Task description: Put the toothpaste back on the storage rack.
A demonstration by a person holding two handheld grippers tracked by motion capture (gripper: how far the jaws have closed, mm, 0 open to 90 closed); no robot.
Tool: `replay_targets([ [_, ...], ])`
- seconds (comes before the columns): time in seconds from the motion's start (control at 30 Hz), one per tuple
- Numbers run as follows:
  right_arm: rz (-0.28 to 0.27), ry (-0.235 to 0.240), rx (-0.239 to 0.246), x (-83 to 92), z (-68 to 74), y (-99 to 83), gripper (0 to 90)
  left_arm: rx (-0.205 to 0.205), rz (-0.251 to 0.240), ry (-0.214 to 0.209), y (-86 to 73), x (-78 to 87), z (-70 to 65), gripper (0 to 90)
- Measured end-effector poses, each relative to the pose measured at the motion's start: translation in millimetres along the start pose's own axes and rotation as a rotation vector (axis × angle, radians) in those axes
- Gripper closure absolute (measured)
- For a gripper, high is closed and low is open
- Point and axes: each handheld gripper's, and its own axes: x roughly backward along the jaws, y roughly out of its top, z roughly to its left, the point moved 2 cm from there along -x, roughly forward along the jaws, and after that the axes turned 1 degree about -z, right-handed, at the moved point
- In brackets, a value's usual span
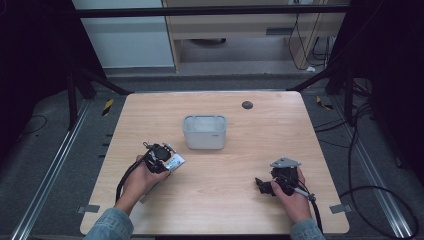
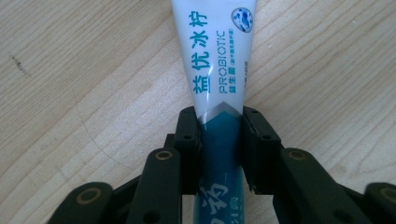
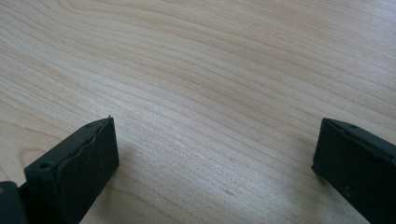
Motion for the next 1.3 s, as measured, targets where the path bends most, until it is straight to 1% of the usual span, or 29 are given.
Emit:
replay_targets([
  [0.1, 0.0, 0.0, 0.001, 0.0, 0.0, 0.0, 0.3, -0.003, -0.011, -0.013, -1.0, 3.5, 1.7, 76.1],
  [0.23, 0.0, 0.0, 0.0, 0.0, 0.0, 0.0, 0.4, 0.003, -0.03, -0.013, -2.6, 5.1, 2.1, 77.3],
  [0.3, 0.0, 0.0, 0.0, 0.0, 0.0, 0.0, 0.4, 0.016, -0.046, -0.016, -4.1, 7.1, 4.1, 77.5],
  [0.4, 0.0, 0.0, 0.0, 0.0, 0.0, 0.0, 0.4, 0.034, -0.084, -0.005, -5.8, 15.6, 7.6, 77.7],
  [0.5, 0.0, 0.0, 0.0, 0.0, 0.0, 0.0, 0.4, 0.039, -0.133, 0.01, -5.0, 28.6, 8.9, 77.8],
  [0.6, 0.0, 0.0, 0.0, 0.0, 0.0, 0.0, 0.4, 0.034, -0.18, 0.024, -1.3, 40.8, 7.7, 77.9],
  [0.7, 0.0, 0.0, 0.001, 0.0, 0.0, 0.0, 0.4, 0.029, -0.217, 0.036, 3.2, 50.4, 6.0, 77.8],
  [0.83, 0.0, 0.0, 0.001, 0.0, 0.0, 0.0, 0.4, 0.053, -0.283, 0.049, 5.9, 59.7, 3.9, 77.9],
  [0.87, 0.0, 0.0, 0.001, 0.0, 0.0, 0.0, 0.4, 0.052, -0.296, 0.055, 6.1, 61.6, 3.3, 77.9],
  [0.9, 0.0, 0.0, 0.0, 0.0, 0.0, 0.0, 0.3, 0.052, -0.296, 0.055, 6.1, 61.6, 3.3, 77.9],
  [0.93, 0.0, 0.0, 0.001, 0.0, 0.0, 0.0, 0.4, 0.054, -0.319, 0.06, 6.5, 65.6, 1.3, 77.9],
  [0.97, 0.0, 0.0, 0.0, 0.0, 0.0, 0.0, 0.4, 0.057, -0.332, 0.06, 6.6, 67.8, 0.1, 77.9],
  [1.23, 0.0, 0.0, 0.001, 0.0, 0.0, 0.0, 0.4, 0.058, -0.394, 0.067, 10.1, 82.3, -6.1, 77.9],
  [1.3, -0.001, -0.001, 0.002, -0.1, -0.1, 0.1, 0.4, 0.053, -0.399, 0.071, 11.4, 84.8, -6.6, 77.9],
])
